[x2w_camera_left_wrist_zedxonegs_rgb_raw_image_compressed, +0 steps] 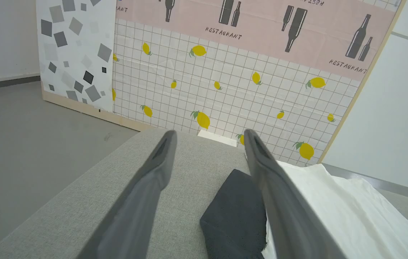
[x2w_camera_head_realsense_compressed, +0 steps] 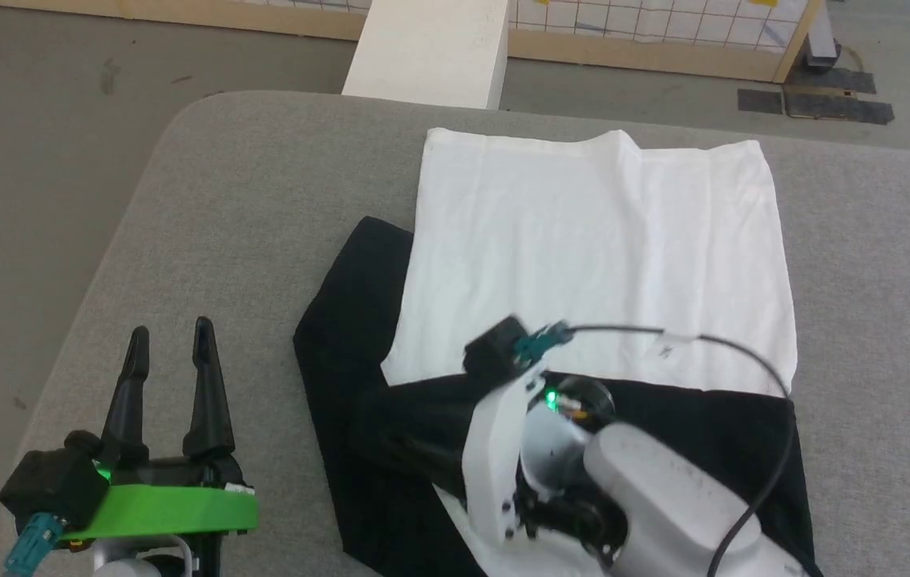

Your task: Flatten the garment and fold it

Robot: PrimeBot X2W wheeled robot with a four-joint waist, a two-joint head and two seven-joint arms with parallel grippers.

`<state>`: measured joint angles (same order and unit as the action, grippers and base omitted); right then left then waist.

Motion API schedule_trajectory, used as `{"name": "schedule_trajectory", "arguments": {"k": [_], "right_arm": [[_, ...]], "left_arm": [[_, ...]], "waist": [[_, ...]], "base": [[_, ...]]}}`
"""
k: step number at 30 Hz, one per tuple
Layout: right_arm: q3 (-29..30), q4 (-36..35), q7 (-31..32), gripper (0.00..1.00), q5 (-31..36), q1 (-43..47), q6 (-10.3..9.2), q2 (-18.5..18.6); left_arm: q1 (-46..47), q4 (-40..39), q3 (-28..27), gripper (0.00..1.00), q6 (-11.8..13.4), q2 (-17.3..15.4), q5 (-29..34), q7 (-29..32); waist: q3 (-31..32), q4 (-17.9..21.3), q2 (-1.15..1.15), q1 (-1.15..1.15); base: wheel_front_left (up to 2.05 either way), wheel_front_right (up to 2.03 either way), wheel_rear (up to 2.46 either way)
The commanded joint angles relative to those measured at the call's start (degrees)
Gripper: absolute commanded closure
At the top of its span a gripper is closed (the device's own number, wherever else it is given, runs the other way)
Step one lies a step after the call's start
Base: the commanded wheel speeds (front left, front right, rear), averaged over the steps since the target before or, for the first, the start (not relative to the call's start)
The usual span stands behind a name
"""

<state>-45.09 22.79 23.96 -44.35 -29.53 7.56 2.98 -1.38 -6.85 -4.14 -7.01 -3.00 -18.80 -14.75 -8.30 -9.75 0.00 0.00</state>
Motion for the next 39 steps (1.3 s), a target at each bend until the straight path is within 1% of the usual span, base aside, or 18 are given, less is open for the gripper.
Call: {"name": "schedule_trajectory", "arguments": {"k": [1, 5, 9, 12, 14, 17, 20, 24, 27, 30, 33, 37, 39], "right_arm": [[1.2, -0.8, -1.6, 0.0, -1.2, -1.9, -0.08, -0.1], [6.9, -3.1, -5.1, 0.0, -2.7, -3.2, -0.08, 0.0], [14.4, -6.9, -7.5, 0.0, -1.5, -2.1, -0.08, 2.8], [22.8, -10.3, -10.3, 0.0, 1.5, 0.5, -0.08, 5.0], [29.2, -12.8, -12.5, 0.0, 3.6, 2.9, -0.08, 5.3], [38.3, -16.6, -16.0, 0.0, 7.1, 6.8, -0.08, 4.6], [46.9, -20.5, -19.0, 0.0, 11.0, 11.0, -0.08, 3.1], [55.2, -24.0, -20.0, 0.0, 14.3, 15.5, -0.08, 1.3], [59.6, -26.0, -19.7, 0.0, 15.3, 17.6, -0.08, 0.4], [63.0, -28.5, -19.0, 0.0, 15.7, 18.9, -0.08, 0.0], [64.4, -30.0, -18.3, 0.0, 14.6, 19.5, -0.08, -0.1], [65.5, -31.3, -18.1, 0.0, 13.3, 18.5, -0.08, -0.1], [65.2, -31.6, -18.2, 0.0, 12.9, 17.5, -0.08, -0.1]], "left_arm": [[1.0, 0.1, 0.0, 0.0, 0.1, 0.1, 0.1, -0.2], [0.6, 0.4, -0.3, 0.0, 0.1, 0.1, 0.5, -0.2], [0.0, 0.4, -0.4, 0.0, 0.2, 0.1, 0.7, -0.2], [-0.3, 0.6, -0.4, 0.0, 0.2, 0.1, 1.0, -0.2], [-0.5, 0.8, -0.4, 0.0, 0.2, 0.1, 1.0, -0.2], [-0.5, 1.3, -0.2, 0.0, 0.2, 0.1, 1.1, -0.2], [-0.3, 1.8, -0.1, 0.0, 0.2, 0.1, 1.1, -0.2], [0.4, 4.3, 0.3, 0.0, 0.1, 0.1, 0.4, 0.0], [2.8, 6.4, 0.7, 0.0, 0.1, -0.4, -0.4, 1.4], [7.9, 9.5, 1.2, 0.0, 0.0, -1.9, -1.3, 5.8], [15.4, 12.8, 1.3, 0.0, 0.0, -3.6, -2.8, 10.8], [28.0, 20.4, 2.6, 0.0, -0.1, -8.2, -3.7, 22.1], [33.4, 24.5, 2.3, 0.0, 0.3, -9.9, -4.7, 28.0]], "waist": [[0.4, 0.6, 0.0, 0.0], [1.5, 2.0, 0.0, 0.0], [2.6, 3.6, 0.0, 0.0], [3.3, 4.8, 0.0, 0.0], [3.5, 5.5, 0.0, 0.0], [3.7, 6.4, 0.0, 0.0], [3.6, 7.2, 0.0, 0.0], [2.9, 7.9, 0.0, 0.0], [2.1, 8.1, 0.0, 0.0], [0.6, 7.9, 0.0, 0.0], [-1.6, 8.0, 0.0, 0.0], [-6.0, 8.5, 0.0, 0.0], [-8.2, 9.3, 0.0, 0.0]], "base": [[0.0, 0.0, 0.0], [0.0, 0.0, 0.0], [0.0, 0.0, 0.0], [0.0, 0.0, 0.0], [0.0, 0.0, 0.0], [0.0, 0.0, 0.0], [0.0, 0.0, 0.0], [0.0, 0.0, 0.0], [0.0, 0.0, 0.0], [0.0, 0.0, 0.0], [0.0, 0.0, 0.0], [0.0, 0.0, 0.0], [0.0, 0.0, 0.0]]}}
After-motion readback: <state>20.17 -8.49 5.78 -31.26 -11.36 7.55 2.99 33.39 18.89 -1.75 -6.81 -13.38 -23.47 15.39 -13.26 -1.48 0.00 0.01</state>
